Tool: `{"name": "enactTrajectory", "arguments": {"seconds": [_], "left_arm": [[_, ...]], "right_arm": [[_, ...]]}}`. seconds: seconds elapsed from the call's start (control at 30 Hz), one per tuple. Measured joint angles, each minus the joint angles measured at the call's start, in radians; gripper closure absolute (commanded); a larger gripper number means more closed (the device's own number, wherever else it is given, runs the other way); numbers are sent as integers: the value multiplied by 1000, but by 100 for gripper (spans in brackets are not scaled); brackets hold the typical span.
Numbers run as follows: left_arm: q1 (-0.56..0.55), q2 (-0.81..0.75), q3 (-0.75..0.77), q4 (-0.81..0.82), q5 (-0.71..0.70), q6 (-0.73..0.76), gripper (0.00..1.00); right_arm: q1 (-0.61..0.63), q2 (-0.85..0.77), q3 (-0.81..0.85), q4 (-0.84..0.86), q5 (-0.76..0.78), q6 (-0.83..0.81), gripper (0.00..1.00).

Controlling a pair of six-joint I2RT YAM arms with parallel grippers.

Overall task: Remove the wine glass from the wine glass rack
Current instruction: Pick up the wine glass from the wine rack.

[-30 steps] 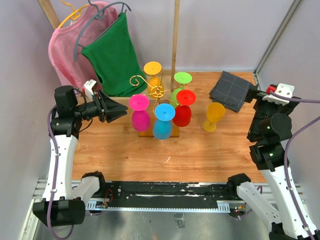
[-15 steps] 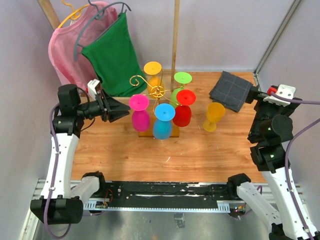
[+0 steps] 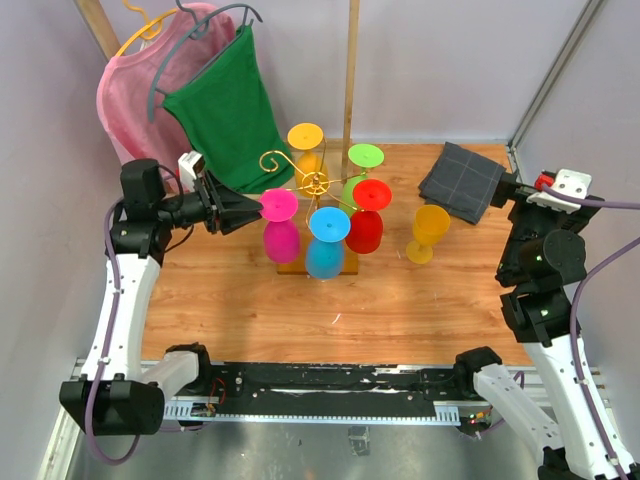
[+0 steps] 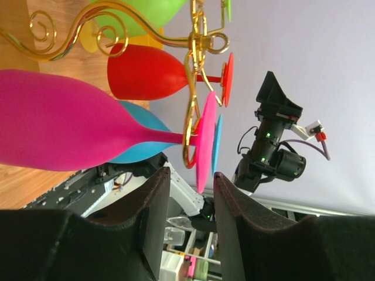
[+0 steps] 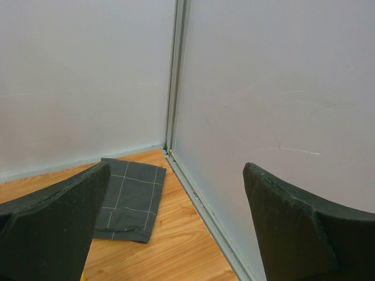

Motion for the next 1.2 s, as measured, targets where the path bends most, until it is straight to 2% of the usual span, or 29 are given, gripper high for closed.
{"name": "enactTrajectory", "arguments": {"seconds": [0.3,1.2], "left_arm": [[-11,8,46,18,-2,-16,66],[-32,2,17,25,1,-14,64]], "right_arm": [[0,-9,0,-1,0,0,2],[0,-21,-2,-1,2,0,1]]}}
